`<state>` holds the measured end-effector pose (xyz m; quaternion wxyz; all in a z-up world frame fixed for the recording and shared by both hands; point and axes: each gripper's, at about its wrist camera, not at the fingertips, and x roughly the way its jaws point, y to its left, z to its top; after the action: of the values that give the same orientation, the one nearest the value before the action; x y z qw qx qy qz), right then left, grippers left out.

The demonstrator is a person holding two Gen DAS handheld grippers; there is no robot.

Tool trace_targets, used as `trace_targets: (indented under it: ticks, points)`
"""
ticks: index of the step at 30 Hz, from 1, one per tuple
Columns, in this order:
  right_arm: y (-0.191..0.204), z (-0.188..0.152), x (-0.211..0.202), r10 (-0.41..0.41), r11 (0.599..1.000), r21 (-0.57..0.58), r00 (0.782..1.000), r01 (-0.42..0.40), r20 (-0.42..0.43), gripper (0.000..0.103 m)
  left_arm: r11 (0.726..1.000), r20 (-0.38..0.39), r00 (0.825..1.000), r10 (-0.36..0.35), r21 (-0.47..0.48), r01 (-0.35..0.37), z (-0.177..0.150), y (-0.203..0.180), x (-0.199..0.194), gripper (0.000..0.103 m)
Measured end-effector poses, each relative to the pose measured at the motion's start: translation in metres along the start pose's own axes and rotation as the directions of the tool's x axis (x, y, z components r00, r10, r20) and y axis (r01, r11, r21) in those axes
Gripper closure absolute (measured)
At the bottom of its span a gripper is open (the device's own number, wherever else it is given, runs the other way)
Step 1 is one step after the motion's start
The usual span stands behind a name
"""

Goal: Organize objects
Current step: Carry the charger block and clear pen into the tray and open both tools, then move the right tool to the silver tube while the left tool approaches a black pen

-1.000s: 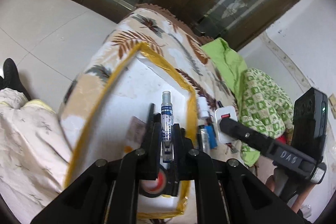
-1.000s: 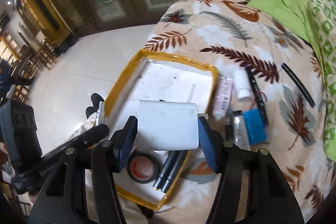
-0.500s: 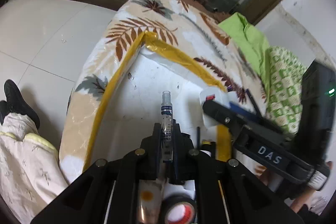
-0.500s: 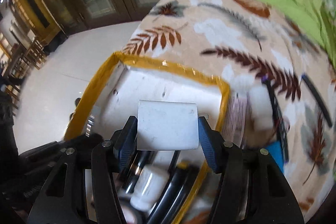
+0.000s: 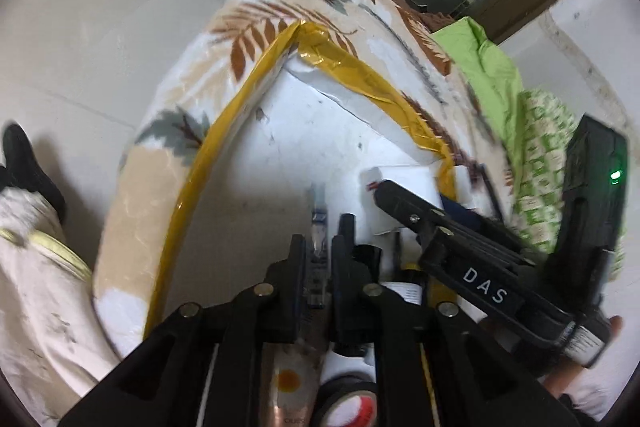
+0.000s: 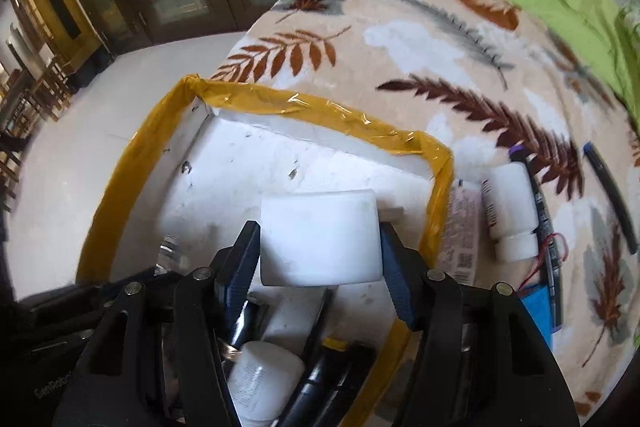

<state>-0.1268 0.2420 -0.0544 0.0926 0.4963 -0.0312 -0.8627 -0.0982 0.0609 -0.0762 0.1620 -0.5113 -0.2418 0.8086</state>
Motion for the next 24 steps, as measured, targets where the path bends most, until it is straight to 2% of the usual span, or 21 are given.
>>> trace_targets:
  ticks: [3,5,7,11,13,15,17,21,24]
  points:
    - [-0.001,0.004,-0.003,0.024,0.999,0.026,1.0,-0.024,-0.004,0.042,0.997,0.009,0.997,-0.077,0.004,0.077,-0.002,0.0,-0.005,0.072]
    - [-0.003,0.006,-0.005,0.05,0.998,0.048,0.999,-0.049,-0.007,0.042,0.992,0.017,0.992,-0.124,0.025,0.124,-0.005,-0.004,-0.008,0.05]
    - [-0.004,0.008,-0.009,0.044,0.997,0.066,0.999,-0.043,-0.017,0.042,0.986,0.024,0.987,-0.162,0.046,0.16,-0.008,-0.01,-0.011,0.038]
    - [-0.005,0.006,-0.032,0.035,0.997,0.073,0.999,-0.036,0.016,0.042,0.986,0.068,0.987,-0.148,0.089,0.142,-0.016,-0.018,-0.022,0.036]
    - [-0.005,0.004,-0.043,0.058,0.996,0.067,0.998,-0.06,0.024,0.042,0.987,0.111,0.984,-0.139,0.092,0.129,-0.019,-0.021,-0.033,0.033]
    - [-0.005,0.0,-0.055,0.066,0.996,0.052,0.997,-0.068,0.037,0.042,0.989,0.17,0.976,-0.133,0.086,0.119,-0.024,-0.023,-0.048,0.027]
    - [-0.009,-0.007,-0.066,0.063,0.997,0.041,0.997,-0.065,0.037,0.042,0.991,0.207,0.97,-0.125,0.074,0.112,-0.03,-0.026,-0.06,0.027]
    - [-0.035,-0.03,-0.085,0.112,0.989,0.094,0.994,-0.112,0.009,0.042,0.993,0.219,0.969,-0.112,0.046,0.105,-0.04,-0.04,-0.069,0.027]
    - [-0.058,-0.051,-0.098,0.138,0.981,0.141,0.99,-0.136,-0.004,0.042,0.988,0.196,0.969,-0.151,0.001,0.154,-0.05,-0.055,-0.071,0.027]
